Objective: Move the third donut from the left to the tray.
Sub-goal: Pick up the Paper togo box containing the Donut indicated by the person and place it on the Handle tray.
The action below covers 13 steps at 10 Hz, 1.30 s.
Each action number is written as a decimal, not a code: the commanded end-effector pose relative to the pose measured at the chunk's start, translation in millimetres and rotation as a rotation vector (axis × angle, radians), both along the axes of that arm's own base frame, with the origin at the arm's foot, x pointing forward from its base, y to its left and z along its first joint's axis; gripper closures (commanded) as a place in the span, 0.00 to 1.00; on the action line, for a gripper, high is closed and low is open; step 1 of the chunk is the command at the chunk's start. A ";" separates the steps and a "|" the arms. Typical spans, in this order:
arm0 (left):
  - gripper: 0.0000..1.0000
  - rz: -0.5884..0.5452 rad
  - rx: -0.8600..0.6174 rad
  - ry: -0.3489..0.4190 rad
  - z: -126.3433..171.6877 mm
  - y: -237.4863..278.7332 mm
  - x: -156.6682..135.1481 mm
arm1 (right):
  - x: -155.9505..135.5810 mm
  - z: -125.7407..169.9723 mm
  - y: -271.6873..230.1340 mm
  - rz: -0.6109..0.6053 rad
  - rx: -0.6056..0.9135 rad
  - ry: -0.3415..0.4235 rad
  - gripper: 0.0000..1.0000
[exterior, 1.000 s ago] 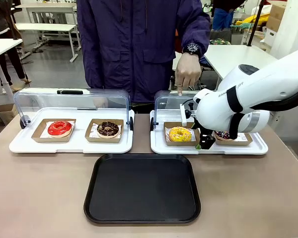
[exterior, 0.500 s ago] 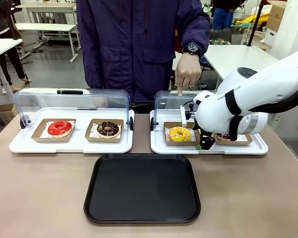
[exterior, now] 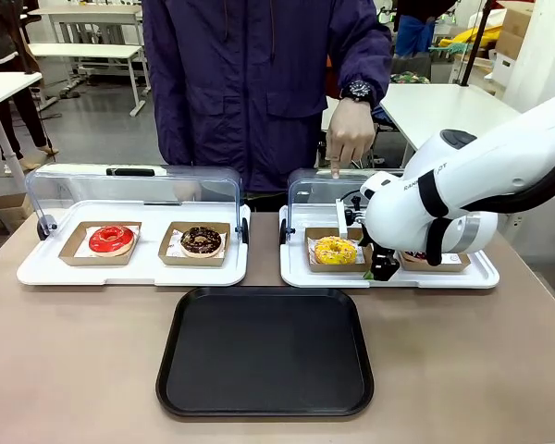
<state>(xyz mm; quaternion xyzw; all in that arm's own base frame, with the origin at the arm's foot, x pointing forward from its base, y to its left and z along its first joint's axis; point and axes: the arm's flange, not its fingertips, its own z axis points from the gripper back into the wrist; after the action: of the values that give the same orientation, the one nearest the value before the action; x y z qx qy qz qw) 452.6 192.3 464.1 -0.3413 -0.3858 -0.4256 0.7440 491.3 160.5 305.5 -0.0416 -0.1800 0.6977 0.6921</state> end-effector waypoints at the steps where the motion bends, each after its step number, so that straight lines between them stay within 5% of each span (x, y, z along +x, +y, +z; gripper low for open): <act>1: 0.00 -0.009 -0.006 -0.011 2.5 0.7 -0.5 | 5.8 1.8 6.7 -0.021 -0.015 -0.003 1.00; 2: 0.00 -0.009 -0.006 -0.011 2.5 0.7 -0.5 | 5.8 1.0 6.7 -0.019 -0.015 0.002 0.64; 3: 0.00 -0.009 -0.006 -0.011 2.5 0.7 -0.5 | 5.7 0.7 6.4 -0.017 -0.017 0.006 1.00; 13: 0.00 -0.009 -0.006 -0.011 2.5 0.7 -0.5 | 1.9 -3.7 -1.4 0.007 -0.032 0.017 1.00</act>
<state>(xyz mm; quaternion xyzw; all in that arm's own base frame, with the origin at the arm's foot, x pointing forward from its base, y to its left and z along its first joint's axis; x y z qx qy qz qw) 452.6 192.3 464.1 -0.3413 -0.3858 -0.4256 0.7440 493.9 159.8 301.6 -0.0446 -0.1625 0.7026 0.6914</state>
